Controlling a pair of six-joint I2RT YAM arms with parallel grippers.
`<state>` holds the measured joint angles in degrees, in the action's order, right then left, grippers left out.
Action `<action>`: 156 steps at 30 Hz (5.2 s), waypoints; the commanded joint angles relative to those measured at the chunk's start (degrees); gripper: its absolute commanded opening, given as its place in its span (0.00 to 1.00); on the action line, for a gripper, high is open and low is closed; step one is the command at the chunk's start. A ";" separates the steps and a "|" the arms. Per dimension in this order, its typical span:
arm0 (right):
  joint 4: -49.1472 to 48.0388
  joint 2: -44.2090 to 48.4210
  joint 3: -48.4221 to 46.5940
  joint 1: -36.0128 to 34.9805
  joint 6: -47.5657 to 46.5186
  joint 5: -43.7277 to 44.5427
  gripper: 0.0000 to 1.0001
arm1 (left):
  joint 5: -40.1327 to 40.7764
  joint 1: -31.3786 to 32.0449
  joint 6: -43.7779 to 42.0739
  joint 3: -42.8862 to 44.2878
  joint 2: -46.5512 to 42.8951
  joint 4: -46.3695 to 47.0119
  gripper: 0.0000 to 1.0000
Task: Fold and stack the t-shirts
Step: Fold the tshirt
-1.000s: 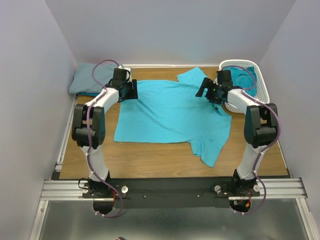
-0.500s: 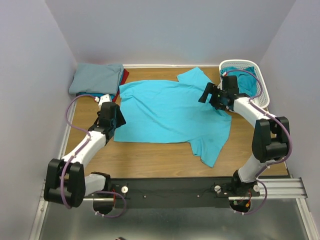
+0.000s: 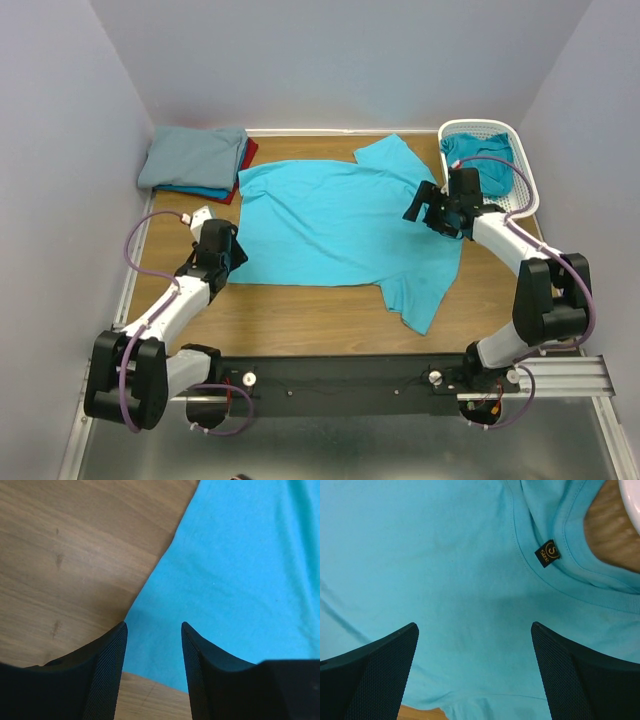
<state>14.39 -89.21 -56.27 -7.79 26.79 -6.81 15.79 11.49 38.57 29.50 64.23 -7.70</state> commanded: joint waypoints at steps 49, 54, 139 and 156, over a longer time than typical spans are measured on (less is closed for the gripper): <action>-2.35 2.72 5.03 0.32 -1.30 3.38 1.00 | 2.14 2.66 7.05 3.29 10.30 -11.81 0.09; -2.18 2.72 5.03 0.32 -1.73 3.47 1.00 | 0.56 2.75 6.35 3.55 10.83 -11.63 0.00; 11.85 11.77 13.39 -39.14 17.33 12.24 0.89 | -0.59 3.98 -2.80 -4.27 -7.18 8.67 0.00; 40.18 22.92 17.42 -38.97 34.46 25.43 0.93 | -1.90 4.95 -2.71 -5.06 -9.56 9.90 0.00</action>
<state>47.03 -70.48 -38.89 -46.46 55.18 13.91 14.72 15.90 36.18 25.36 55.70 0.45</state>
